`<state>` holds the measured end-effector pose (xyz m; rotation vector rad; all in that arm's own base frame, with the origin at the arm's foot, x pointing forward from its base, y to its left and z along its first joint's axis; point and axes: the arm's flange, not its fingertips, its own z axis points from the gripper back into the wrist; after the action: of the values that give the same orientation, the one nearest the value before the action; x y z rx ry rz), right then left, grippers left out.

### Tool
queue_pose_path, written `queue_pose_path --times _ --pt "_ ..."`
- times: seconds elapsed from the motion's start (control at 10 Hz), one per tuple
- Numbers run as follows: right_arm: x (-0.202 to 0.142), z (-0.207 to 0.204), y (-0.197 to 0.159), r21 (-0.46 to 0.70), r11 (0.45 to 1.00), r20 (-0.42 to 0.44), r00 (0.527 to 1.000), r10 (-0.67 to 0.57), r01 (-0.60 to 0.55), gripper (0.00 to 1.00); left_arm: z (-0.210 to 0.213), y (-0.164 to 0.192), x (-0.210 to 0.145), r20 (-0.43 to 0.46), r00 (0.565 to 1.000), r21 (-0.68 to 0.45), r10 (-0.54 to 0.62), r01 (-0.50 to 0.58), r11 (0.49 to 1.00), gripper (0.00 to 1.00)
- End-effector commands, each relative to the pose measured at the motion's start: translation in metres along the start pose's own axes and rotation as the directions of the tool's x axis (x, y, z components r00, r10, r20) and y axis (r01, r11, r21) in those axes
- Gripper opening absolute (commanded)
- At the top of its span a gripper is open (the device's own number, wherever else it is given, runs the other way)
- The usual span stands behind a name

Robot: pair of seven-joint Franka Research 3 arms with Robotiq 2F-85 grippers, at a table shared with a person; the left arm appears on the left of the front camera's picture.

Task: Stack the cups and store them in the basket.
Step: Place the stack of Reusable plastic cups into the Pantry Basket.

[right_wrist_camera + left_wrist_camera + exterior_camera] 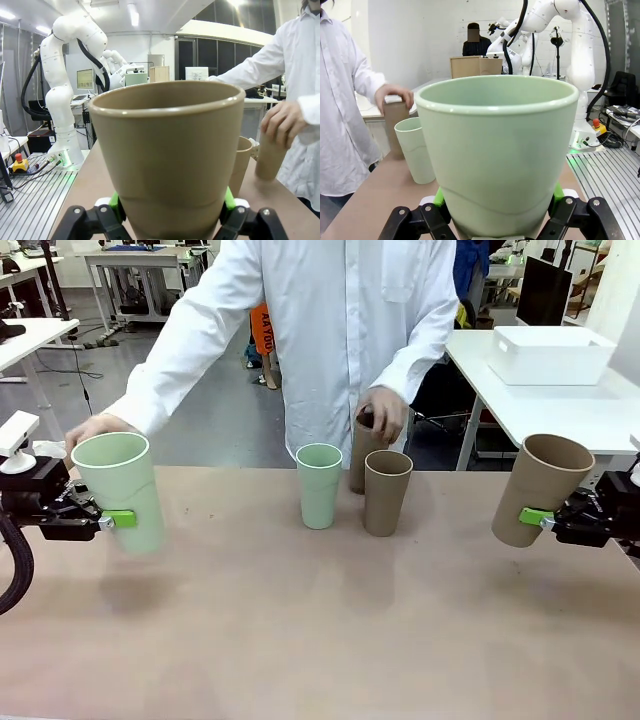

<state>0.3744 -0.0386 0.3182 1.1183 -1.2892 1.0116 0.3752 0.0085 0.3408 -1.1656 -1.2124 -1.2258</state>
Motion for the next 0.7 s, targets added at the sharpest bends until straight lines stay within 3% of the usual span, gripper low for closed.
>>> queue_pose_path --times 0.0,0.6 --pt "0.0035 0.0 -0.0001 -0.002 1.0 0.006 1.0 0.006 -0.006 0.85 -0.0004 0.0007 0.0026 0.001 1.0 -0.001 -0.006 0.006 1.0 0.85" --pt "0.0035 0.0 -0.0001 -0.002 1.0 0.006 1.0 0.006 -0.006 0.85 -0.0004 0.0007 0.0026 0.001 1.0 -0.001 -0.006 0.006 1.0 0.85"
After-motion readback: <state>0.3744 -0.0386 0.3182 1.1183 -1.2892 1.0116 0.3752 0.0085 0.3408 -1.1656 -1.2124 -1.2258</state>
